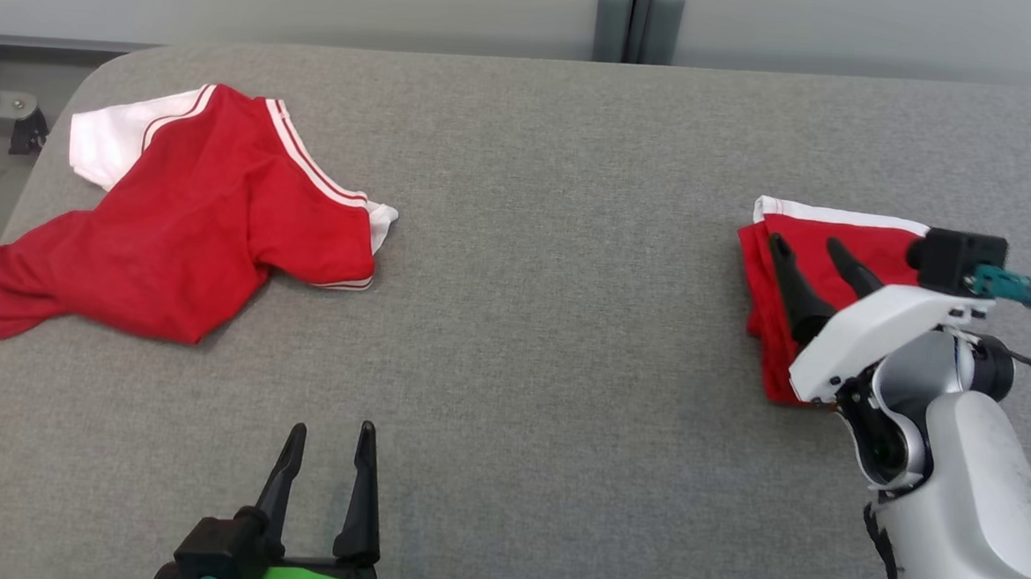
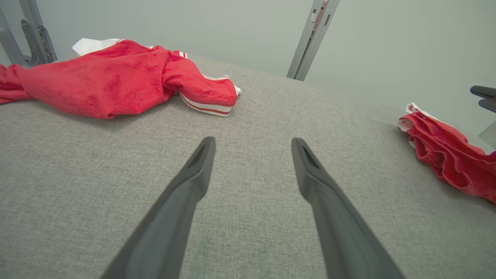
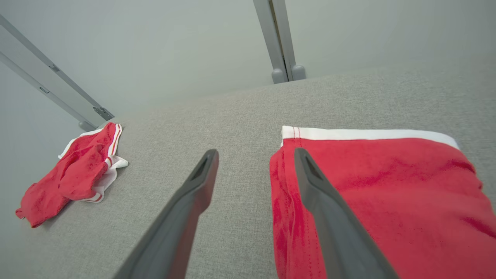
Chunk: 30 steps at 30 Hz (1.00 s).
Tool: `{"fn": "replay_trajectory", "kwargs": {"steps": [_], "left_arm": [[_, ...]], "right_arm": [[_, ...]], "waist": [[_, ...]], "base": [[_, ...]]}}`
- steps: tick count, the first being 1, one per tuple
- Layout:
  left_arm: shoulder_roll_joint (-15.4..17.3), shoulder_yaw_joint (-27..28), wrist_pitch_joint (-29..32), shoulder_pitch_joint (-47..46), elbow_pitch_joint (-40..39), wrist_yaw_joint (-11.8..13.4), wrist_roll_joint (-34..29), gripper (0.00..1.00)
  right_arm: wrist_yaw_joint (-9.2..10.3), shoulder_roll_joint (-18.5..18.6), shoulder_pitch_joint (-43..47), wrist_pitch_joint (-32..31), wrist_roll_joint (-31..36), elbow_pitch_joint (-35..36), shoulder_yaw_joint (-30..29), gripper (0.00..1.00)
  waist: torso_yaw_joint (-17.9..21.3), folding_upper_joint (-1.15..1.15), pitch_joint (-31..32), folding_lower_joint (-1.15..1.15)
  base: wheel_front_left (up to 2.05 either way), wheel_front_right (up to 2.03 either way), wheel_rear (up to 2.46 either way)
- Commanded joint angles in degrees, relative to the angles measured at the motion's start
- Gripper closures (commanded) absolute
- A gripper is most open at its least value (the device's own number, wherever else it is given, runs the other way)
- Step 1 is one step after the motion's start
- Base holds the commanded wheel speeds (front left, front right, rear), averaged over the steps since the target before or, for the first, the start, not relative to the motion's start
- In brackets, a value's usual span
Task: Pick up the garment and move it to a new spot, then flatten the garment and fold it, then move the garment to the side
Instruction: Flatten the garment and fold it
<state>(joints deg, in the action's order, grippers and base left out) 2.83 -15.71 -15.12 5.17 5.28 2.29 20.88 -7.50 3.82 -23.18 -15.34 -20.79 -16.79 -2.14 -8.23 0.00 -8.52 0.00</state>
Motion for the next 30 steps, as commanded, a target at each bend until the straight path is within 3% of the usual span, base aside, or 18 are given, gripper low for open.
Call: {"fn": "replay_trajectory", "kwargs": {"steps": [1, 4, 9, 15, 21, 30], "left_arm": [[0.13, 0.54, -0.04, 1.24, -0.16, 0.02, -0.64, 0.00], [0.12, 1.43, -0.04, 2.19, -0.33, -0.22, -1.34, 0.00], [0.14, 2.55, -0.04, 4.25, -0.97, -0.55, -1.88, 0.00], [0.14, 4.60, -0.04, 7.43, -3.28, -1.28, -3.11, 0.00], [0.15, 7.76, -0.03, 10.25, -5.21, -3.16, -5.75, 0.00], [0.14, 10.64, -0.03, 12.74, -4.75, -4.81, -7.08, 0.00]], "right_arm": [[0.07, 1.63, 2.38, 2.01, -0.34, 2.21, -0.21, 0.00], [0.05, 5.27, 6.72, 7.98, 2.91, 7.14, 0.74, 0.00], [0.03, 8.02, 13.37, 17.91, 7.11, 8.28, -4.50, 0.00], [0.05, 7.95, 19.80, 28.56, 14.43, 5.35, -11.33, 0.00], [0.05, 6.15, 25.57, 30.62, 17.90, 7.48, -13.17, 0.00], [0.05, 3.68, 34.10, 30.53, 19.58, 12.06, -10.63, 0.00]], "waist": [[1.70, 0.00, 1.49, 0.00], [3.26, 0.00, 2.83, 0.00], [4.92, 0.00, 5.49, 0.00], [5.68, 0.00, 8.74, 0.00], [5.40, 0.00, 10.62, 0.00], [4.58, 0.00, 12.05, 0.00]], "base": [[0.00, 0.00, 0.00], [0.00, 0.00, 0.00], [0.00, 0.00, 0.00], [0.00, 0.00, 0.00], [0.00, 0.00, 0.00], [0.00, 0.00, 0.00]]}}
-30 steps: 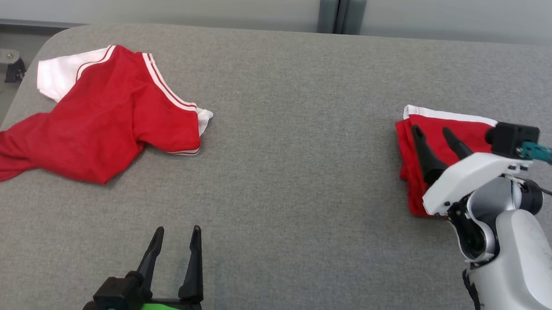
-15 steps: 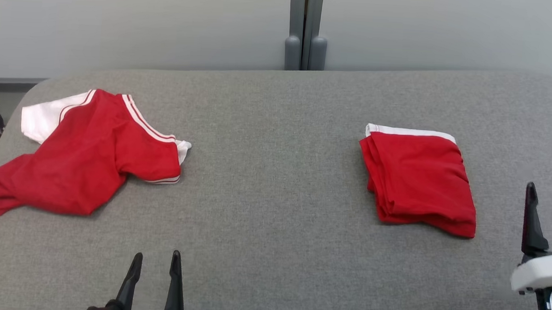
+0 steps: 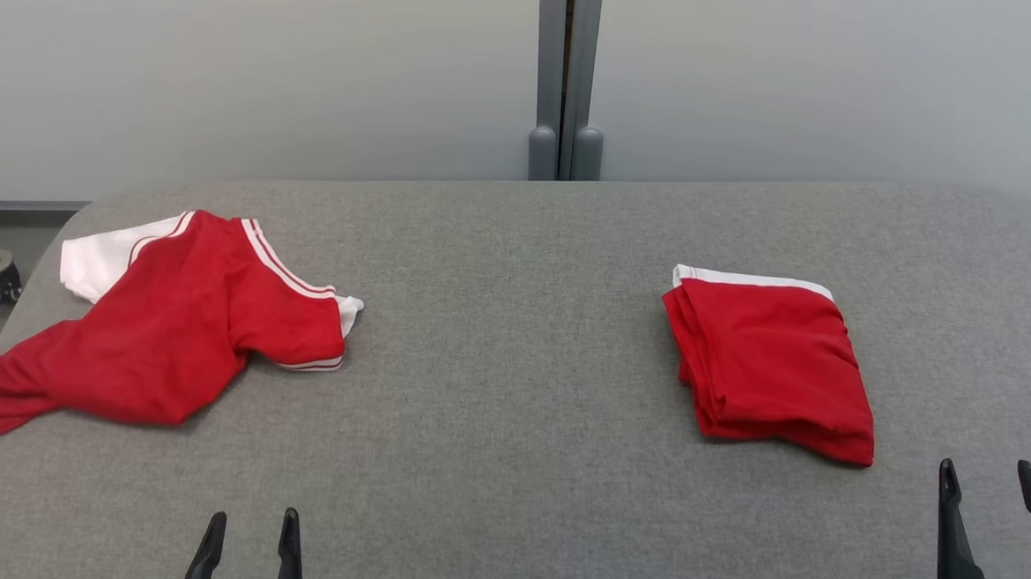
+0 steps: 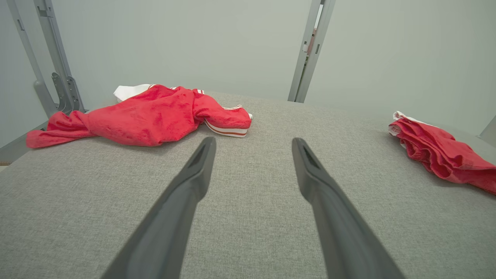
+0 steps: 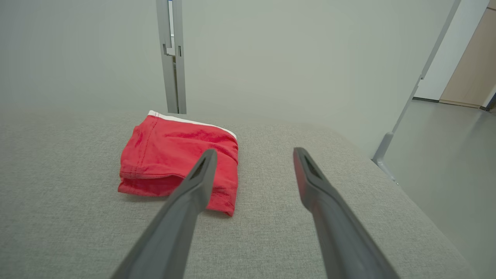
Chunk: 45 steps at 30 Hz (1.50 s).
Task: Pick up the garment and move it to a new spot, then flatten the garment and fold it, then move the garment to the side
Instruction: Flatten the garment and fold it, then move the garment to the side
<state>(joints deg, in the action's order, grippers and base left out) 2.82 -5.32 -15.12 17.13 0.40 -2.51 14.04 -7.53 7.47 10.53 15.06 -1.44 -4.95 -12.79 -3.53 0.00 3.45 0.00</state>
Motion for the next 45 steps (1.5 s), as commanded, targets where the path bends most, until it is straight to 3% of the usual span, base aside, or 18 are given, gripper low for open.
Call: {"fn": "replay_trajectory", "kwargs": {"steps": [1, 15, 19, 21, 23, 26, 30, 34, 45], "left_arm": [[0.15, 0.28, -0.03, 0.81, 0.15, -0.11, -0.17, 0.00], [0.15, -0.51, -0.03, 0.53, 1.57, -1.22, 0.69, 0.00], [0.15, -0.56, -0.04, 0.37, 1.73, -1.10, 0.89, 0.00], [0.15, -0.78, -0.03, 0.05, 2.08, -1.37, 0.70, 0.00], [0.15, -1.04, -0.04, -0.64, 2.32, -1.55, 0.44, 0.00], [0.15, -1.56, -0.04, -2.15, 2.40, -1.65, 0.29, 0.00], [0.15, -3.08, -0.03, -4.26, 2.77, -2.03, 0.28, 0.00], [0.16, -4.61, -0.04, -6.88, 3.75, -2.50, 0.90, 0.00], [0.15, -6.83, -0.04, -9.91, 4.57, -1.23, 2.65, 0.00]], "right_arm": [[0.08, -0.33, 0.55, 0.13, -0.08, 0.23, 0.27, 0.00], [0.08, -0.08, -0.92, 0.14, -0.76, -0.94, 2.45, 0.00], [0.08, -0.36, -3.48, 0.15, -5.02, -2.63, 2.92, 0.00], [0.10, 1.67, -6.42, 0.08, -7.25, -5.26, 3.70, 0.00], [0.09, 3.82, -10.68, -2.59, -9.22, -7.96, 4.47, 0.00], [0.09, 5.84, -18.09, -11.62, -11.60, -12.66, 1.42, 0.00], [0.05, 6.61, -27.12, -23.07, -12.34, -18.72, -0.10, 0.00], [0.06, 7.71, -32.64, -30.54, -12.33, -24.59, 1.83, 0.00], [0.07, 7.81, -39.45, -34.86, -13.00, -36.68, 1.73, 0.00]], "waist": [[-0.16, 0.00, 0.06, 0.00], [-0.44, 0.00, -0.82, 0.00], [-0.28, 0.00, -1.55, 0.00], [0.13, 0.00, -2.14, 0.00], [0.41, 0.00, -2.76, 0.00], [0.46, 0.00, -4.66, 0.00], [-0.34, 0.00, -8.33, 0.00], [-2.31, 0.00, -11.15, 0.00], [-5.80, 0.00, -14.89, 0.00]], "base": [[0.00, 0.00, 0.00], [0.00, 0.00, 0.00], [0.00, 0.00, 0.00], [0.00, 0.00, 0.00], [0.00, 0.00, 0.00], [0.00, 0.00, 0.00], [0.00, 0.00, 0.00], [0.00, 0.00, 0.00], [0.00, 0.00, 0.00]]}}
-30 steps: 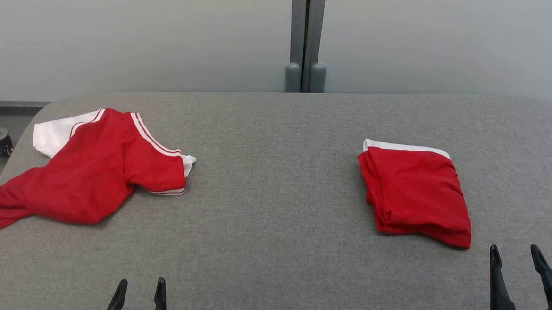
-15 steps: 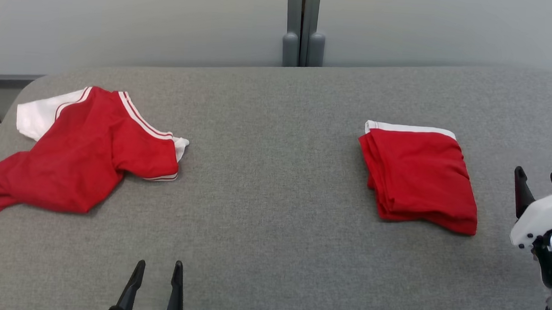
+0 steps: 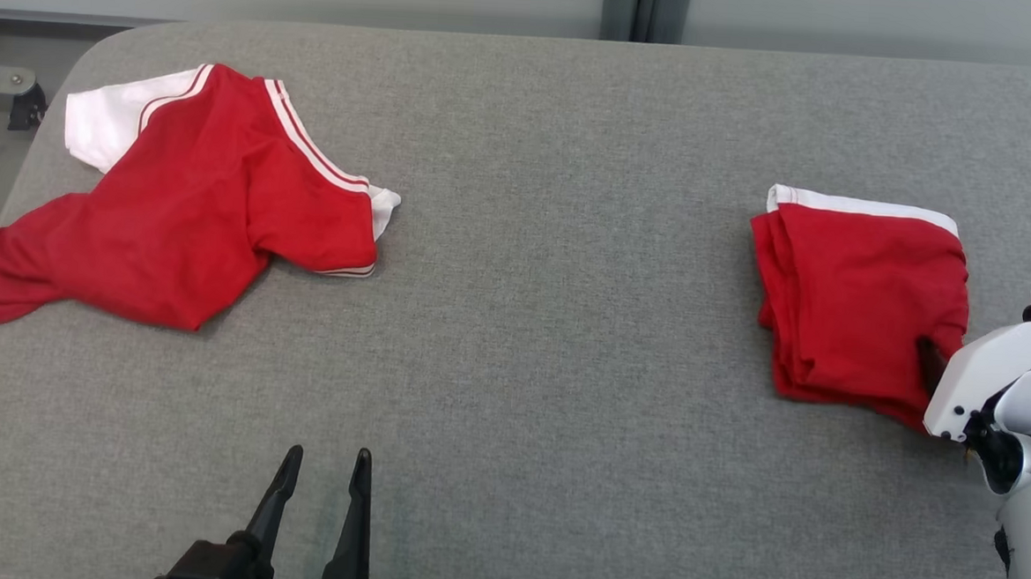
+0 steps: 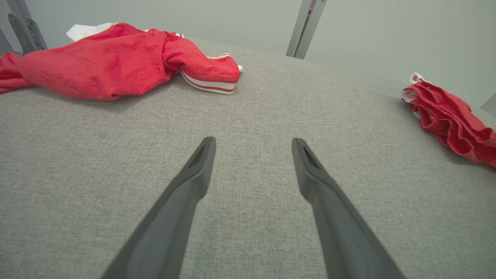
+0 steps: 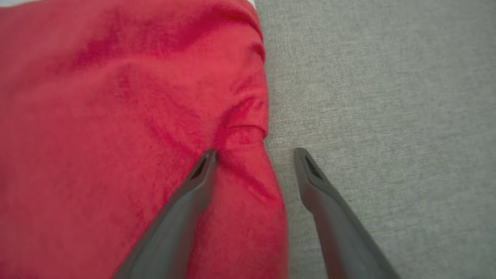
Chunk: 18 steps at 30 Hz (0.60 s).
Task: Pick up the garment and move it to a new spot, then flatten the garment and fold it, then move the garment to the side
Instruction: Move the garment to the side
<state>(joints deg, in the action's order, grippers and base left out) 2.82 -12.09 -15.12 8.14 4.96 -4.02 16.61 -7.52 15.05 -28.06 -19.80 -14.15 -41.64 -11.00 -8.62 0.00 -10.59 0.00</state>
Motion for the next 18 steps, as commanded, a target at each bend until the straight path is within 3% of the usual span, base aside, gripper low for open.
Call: {"fn": "replay_trajectory", "kwargs": {"steps": [1, 2, 3, 4, 11, 18], "left_arm": [[0.15, -0.20, -0.03, -1.07, 0.04, 0.36, 0.15, 0.00], [0.15, -0.34, -0.04, -1.23, -0.01, 0.42, 0.19, 0.00], [0.15, -0.42, -0.03, -1.37, -0.04, 0.40, 0.18, 0.00], [0.15, -0.50, -0.03, -1.48, -0.06, 0.42, 0.04, 0.00], [0.15, 0.27, -0.04, -2.61, -0.75, 0.23, -1.15, 0.00], [0.19, 1.87, -0.03, -6.07, -1.74, -1.46, -4.46, 0.00]], "right_arm": [[0.06, -0.01, -1.22, -0.34, -0.84, -0.50, -0.17, 0.00], [0.05, -0.37, -1.56, -0.46, -1.35, -1.13, -0.43, 0.16], [0.06, -0.65, -1.85, -0.24, -1.80, -1.54, -0.72, 0.88], [0.05, -0.86, -2.16, 0.17, -2.25, -1.90, -0.90, 1.00], [0.07, 0.48, -6.26, 2.81, -4.79, -0.88, 0.24, 1.00], [0.07, 5.48, -12.02, 4.40, -2.65, -0.47, -1.66, 1.00]], "waist": [[-0.62, 0.00, -0.98, 0.00], [-0.41, 0.00, -1.18, 0.00], [-0.20, 0.00, -1.33, 0.00], [0.16, 0.00, -1.45, 0.00], [5.08, 0.00, -4.01, 0.00], [11.39, 0.00, -11.18, 0.00]], "base": [[0.00, 0.00, 0.00], [0.00, 0.00, 0.00], [0.00, 0.00, 0.00], [0.00, 0.00, 0.00], [0.00, 0.00, 0.00], [0.00, 0.00, 0.00]]}}
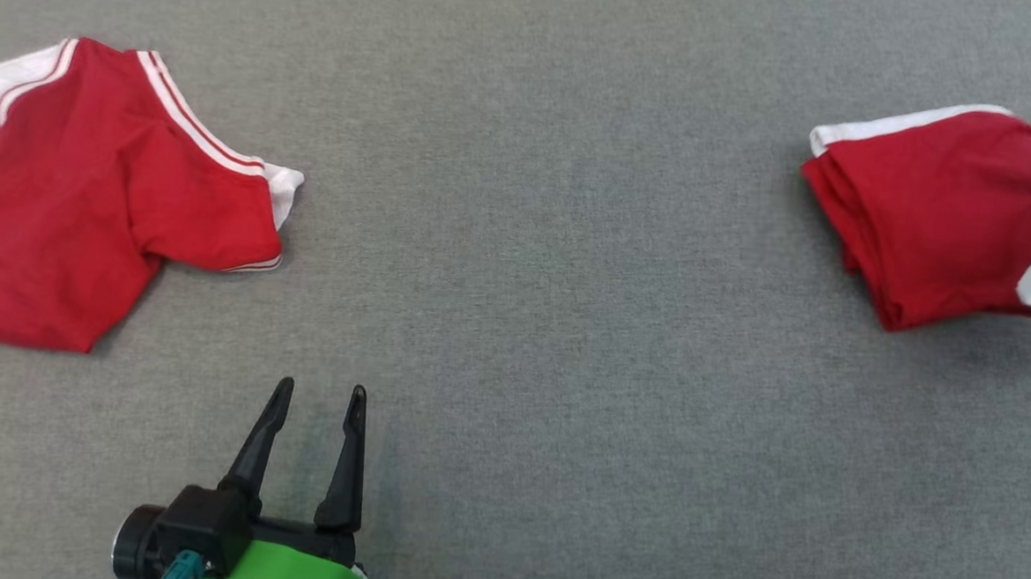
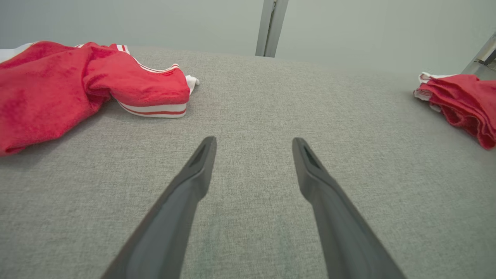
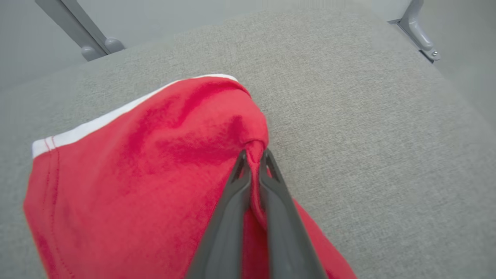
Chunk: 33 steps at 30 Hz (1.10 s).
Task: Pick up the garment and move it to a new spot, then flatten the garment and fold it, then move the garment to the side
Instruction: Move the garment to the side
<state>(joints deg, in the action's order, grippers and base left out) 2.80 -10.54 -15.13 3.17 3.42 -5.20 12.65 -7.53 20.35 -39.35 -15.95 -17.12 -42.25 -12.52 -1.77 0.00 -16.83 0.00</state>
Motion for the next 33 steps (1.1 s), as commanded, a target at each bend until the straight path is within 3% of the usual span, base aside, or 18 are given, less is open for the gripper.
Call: {"fn": "replay_trajectory", "kwargs": {"steps": [1, 7, 16, 17, 18, 24, 33], "left_arm": [[0.49, 0.63, -0.03, -1.79, -0.36, -0.50, -1.15, 0.00], [1.84, 1.74, -0.03, -4.92, -1.15, -1.52, -2.86, 0.00], [1.66, 1.66, -0.02, -4.56, -1.20, -1.95, -3.18, 0.00], [1.50, 1.74, -0.02, -4.21, -1.11, -1.97, -3.08, 0.00], [1.36, 1.86, -0.02, -3.70, -0.96, -1.99, -2.92, 0.00], [0.57, 2.33, -0.02, -2.34, -0.62, -2.03, -1.89, 0.00], [0.15, 2.92, -0.02, 1.15, 0.15, -0.63, 0.99, 0.00]], "right_arm": [[0.09, 1.24, -1.74, 1.06, 1.10, 0.00, -0.94, 1.00], [0.08, 5.29, -6.02, 5.13, 7.00, -2.22, -5.53, 1.00], [0.09, 9.73, -10.02, 10.29, 18.89, -6.68, -12.97, 1.00], [0.09, 10.24, -10.10, 11.08, 20.62, -6.78, -13.73, 0.40], [0.09, 10.59, -9.94, 11.51, 22.83, -7.16, -14.34, 0.00], [0.09, 9.48, -9.39, 17.86, 29.84, -6.38, -14.01, 0.00], [0.09, 4.38, -1.97, 29.93, 25.03, 1.00, -4.39, 0.00]], "waist": [[5.30, 0.00, -6.17, 0.00], [7.09, 0.00, -11.10, 0.00], [4.95, 0.00, -12.32, 0.00], [4.72, 0.00, -12.06, 0.00], [4.50, 0.00, -11.68, 0.00], [3.54, 0.00, -7.45, 0.00], [1.10, 0.00, 4.29, 0.00]], "base": [[0.00, 0.00, 0.00], [0.00, 0.00, 0.00], [0.00, 0.00, 0.00], [0.00, 0.00, 0.00], [0.00, 0.00, 0.00], [0.00, 0.00, 0.00], [0.00, 0.00, 0.00]]}}
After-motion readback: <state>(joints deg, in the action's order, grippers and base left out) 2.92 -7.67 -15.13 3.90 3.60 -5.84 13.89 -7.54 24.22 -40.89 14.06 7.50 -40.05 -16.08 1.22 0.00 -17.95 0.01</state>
